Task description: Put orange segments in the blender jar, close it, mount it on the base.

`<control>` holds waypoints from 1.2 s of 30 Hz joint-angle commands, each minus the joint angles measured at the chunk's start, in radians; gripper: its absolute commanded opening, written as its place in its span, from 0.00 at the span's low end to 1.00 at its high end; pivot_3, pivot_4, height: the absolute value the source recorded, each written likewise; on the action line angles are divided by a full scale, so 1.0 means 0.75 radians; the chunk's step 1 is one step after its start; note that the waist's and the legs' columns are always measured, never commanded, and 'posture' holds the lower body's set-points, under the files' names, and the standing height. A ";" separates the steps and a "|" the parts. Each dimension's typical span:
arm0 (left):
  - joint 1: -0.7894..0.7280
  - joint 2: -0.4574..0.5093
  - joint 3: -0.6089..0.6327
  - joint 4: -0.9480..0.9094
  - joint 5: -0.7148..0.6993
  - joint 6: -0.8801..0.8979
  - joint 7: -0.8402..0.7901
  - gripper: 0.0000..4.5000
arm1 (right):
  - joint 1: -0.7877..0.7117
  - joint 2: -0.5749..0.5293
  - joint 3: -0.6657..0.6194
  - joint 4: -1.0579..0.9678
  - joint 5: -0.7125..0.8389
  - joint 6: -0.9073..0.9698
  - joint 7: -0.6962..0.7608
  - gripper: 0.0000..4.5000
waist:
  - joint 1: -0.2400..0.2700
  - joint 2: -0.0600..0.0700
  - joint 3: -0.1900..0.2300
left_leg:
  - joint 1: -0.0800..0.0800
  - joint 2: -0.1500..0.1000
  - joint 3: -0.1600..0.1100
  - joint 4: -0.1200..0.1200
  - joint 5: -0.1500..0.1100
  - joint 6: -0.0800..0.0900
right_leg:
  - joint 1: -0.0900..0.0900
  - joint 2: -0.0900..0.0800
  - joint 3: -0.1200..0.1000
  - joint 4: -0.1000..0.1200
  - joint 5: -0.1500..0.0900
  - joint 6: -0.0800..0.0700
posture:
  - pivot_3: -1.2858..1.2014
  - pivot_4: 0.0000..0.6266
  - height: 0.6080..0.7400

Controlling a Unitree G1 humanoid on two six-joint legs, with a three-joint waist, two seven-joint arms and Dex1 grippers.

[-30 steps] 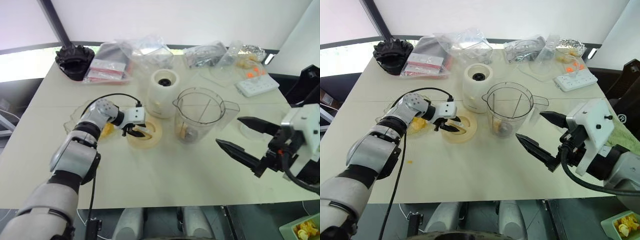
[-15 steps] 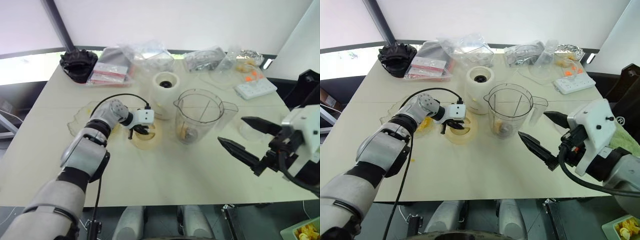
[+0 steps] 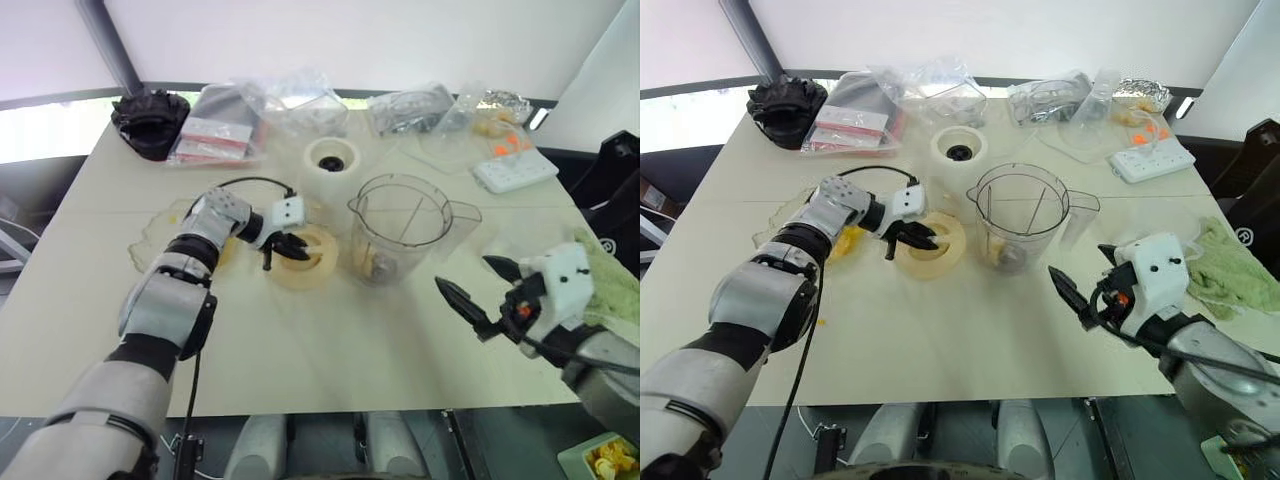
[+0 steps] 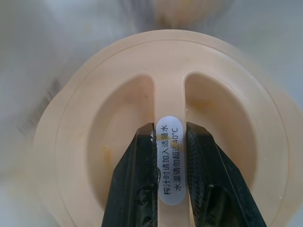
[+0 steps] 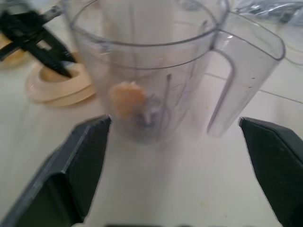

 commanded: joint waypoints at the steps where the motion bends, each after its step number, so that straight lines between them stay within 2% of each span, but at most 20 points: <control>1: 0.033 0.035 0.076 -0.188 -0.124 0.010 -0.083 0.06 | -0.087 0.084 0.110 0.163 -0.206 -0.079 -0.007 1.00 | 0.000 0.001 0.000 | 0.001 0.000 0.000 0.000 0.000 0.000 | 0.000 0.000 0.001 0.000 0.000 -0.001 | 0.52 0.24 1.00; 13: 0.304 0.195 0.093 -0.893 -0.304 0.375 -0.120 0.06 | -0.351 0.241 0.233 0.429 -0.507 -0.142 0.088 1.00 | -0.005 0.003 0.000 | 0.004 0.001 0.000 0.000 0.000 0.000 | 0.000 0.003 0.003 0.006 0.000 -0.001 | 0.52 0.24 1.00; 19: 0.373 0.257 0.105 -1.108 -0.361 0.512 -0.058 0.06 | -0.478 0.322 0.249 0.593 -0.615 -0.197 0.114 1.00 | -0.003 0.003 0.000 | 0.005 0.000 0.000 0.000 0.000 0.000 | 0.001 0.003 0.003 0.007 0.000 -0.001 | 0.52 0.24 1.00; 28: 0.442 0.323 0.112 -1.289 -0.427 0.617 0.015 0.06 | -0.617 0.471 0.272 0.784 -0.748 -0.298 0.115 1.00 | -0.017 0.004 0.000 | 0.007 -0.001 0.000 0.000 0.000 0.000 | 0.001 0.003 0.003 0.009 0.000 -0.001 | 0.52 0.24 1.00; 30: 0.441 0.346 0.130 -1.322 -0.447 0.641 0.028 0.06 | -0.624 0.492 0.276 0.793 -0.766 -0.318 0.128 0.88 | -0.020 0.004 0.000 | 0.007 -0.001 0.000 0.000 0.000 0.000 | 0.001 0.003 0.003 0.010 0.000 -0.001 | 0.52 0.24 1.00; 33: 0.372 0.414 0.207 -1.371 -0.528 0.755 0.040 0.06 | -0.632 0.522 0.292 0.776 -0.775 -0.312 0.148 0.62 | -0.033 0.004 0.000 | 0.007 -0.001 0.000 0.000 0.000 0.000 | 0.001 0.003 0.003 0.011 0.000 -0.001 | 0.52 0.24 1.00; 36: 0.289 0.467 0.244 -1.364 -0.584 0.825 0.037 0.06 | -0.636 0.543 0.295 0.754 -0.786 -0.298 0.153 0.62 | -0.036 0.004 0.000 | 0.007 -0.001 0.000 0.000 0.000 0.000 | 0.000 0.003 0.003 0.013 0.000 -0.001 | 0.52 0.24 1.00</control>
